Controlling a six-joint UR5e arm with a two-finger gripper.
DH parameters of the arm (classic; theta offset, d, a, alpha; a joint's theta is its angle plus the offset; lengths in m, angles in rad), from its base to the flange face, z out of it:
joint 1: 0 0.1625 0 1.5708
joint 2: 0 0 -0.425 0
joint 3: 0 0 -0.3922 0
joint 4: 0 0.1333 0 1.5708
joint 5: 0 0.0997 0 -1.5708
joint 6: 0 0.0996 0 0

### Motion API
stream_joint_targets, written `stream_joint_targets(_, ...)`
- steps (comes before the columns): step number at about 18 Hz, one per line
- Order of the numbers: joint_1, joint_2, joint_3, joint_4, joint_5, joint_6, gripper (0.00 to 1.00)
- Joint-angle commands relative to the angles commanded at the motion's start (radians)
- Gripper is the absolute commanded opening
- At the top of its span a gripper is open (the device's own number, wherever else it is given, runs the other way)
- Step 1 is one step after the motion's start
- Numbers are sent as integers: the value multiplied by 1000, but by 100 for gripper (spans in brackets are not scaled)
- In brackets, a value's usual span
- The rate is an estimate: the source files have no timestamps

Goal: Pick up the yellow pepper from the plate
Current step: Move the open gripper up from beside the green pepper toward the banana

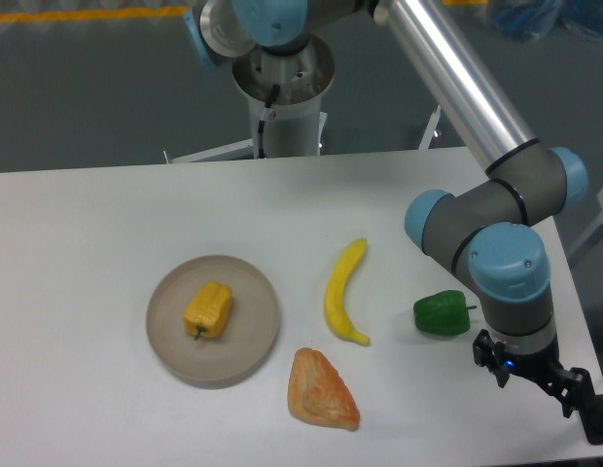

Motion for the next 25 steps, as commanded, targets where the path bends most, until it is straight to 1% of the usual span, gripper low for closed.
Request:
stream_joint_targets(10, -8, 14, -6, -2, 0, 0, 100)
stream_joint_targets(11, -8, 20, -8, -3, -2, -2, 100)
stream_joint_targets(17, -14, 74, -66, -3, -3, -17, 100)
stream_joint_targets(19, -21, 84, -67, -11, -3, -20, 100)
stream_joint_targets(23, -26, 115, -92, -14, -9, -49, 100)
stream_joint_targets(25, -34, 150, -127, -14, -18, -72, 100)
